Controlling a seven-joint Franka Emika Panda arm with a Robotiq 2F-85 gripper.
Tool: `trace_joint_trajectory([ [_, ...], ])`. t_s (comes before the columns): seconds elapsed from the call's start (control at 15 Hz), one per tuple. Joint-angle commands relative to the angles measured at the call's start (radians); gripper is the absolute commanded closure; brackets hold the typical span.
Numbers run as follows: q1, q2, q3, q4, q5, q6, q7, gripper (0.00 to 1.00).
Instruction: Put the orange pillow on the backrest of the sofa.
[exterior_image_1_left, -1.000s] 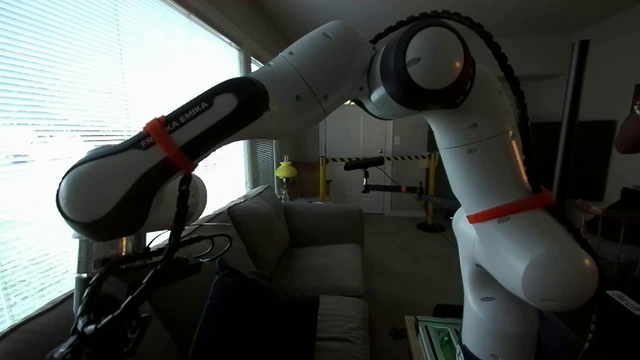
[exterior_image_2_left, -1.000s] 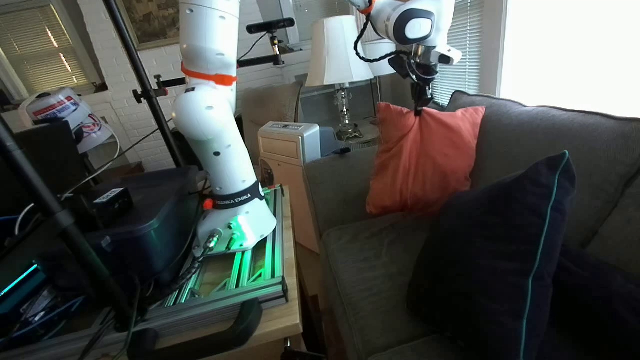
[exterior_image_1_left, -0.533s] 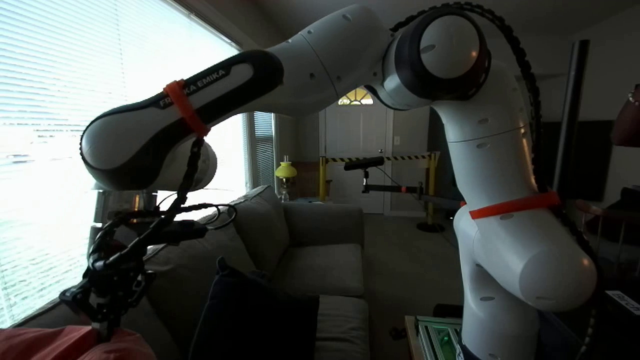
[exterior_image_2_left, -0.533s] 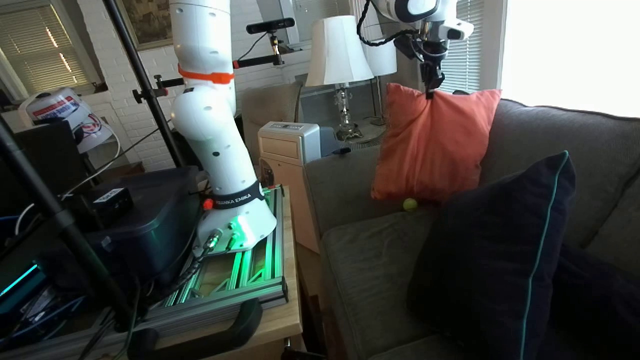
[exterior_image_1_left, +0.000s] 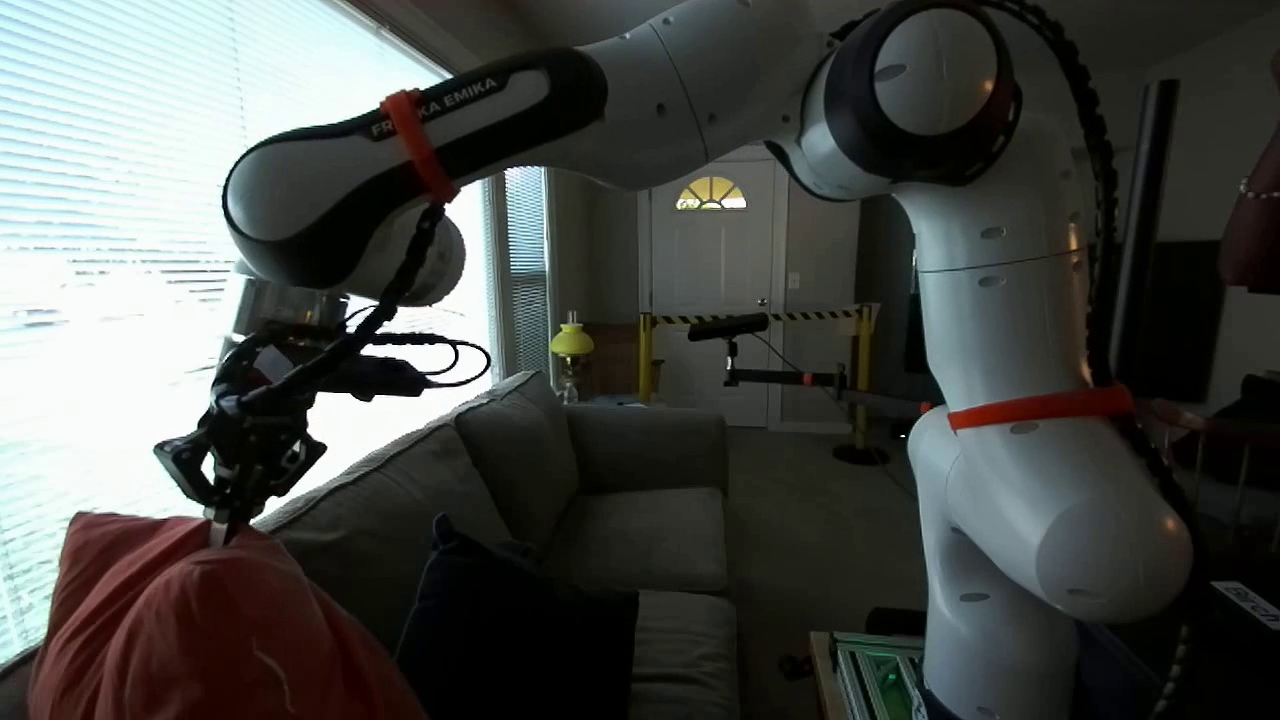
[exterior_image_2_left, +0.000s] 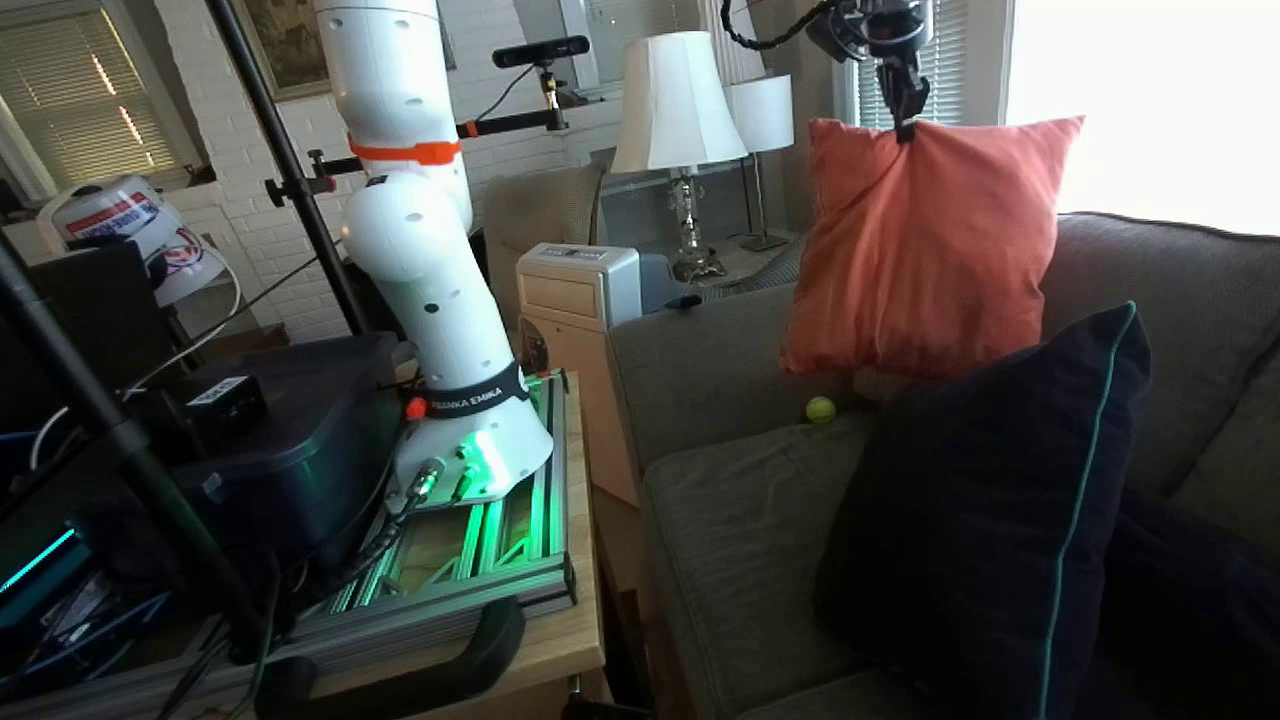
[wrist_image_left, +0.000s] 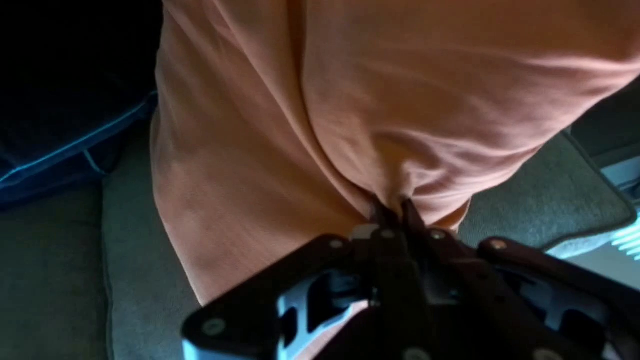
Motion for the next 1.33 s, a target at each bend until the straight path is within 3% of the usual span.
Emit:
trace_joint_trajectory([
  [0.0, 0.000, -0.027, -0.027, -0.009, -0.071, 0.119, 0.088, 0.99],
  [0.4, 0.000, -0.004, -0.093, -0.031, -0.249, 0.366, 0.251, 0.99],
  [0.67, 0.022, 0.010, -0.172, -0.057, -0.451, 0.480, 0.446, 0.99],
  [1.07, 0.075, 0.010, -0.298, -0.044, -0.820, 0.468, 0.834, 0.99],
  [1.27, 0.144, 0.023, -0.411, -0.018, -0.999, 0.438, 1.062, 0.99],
])
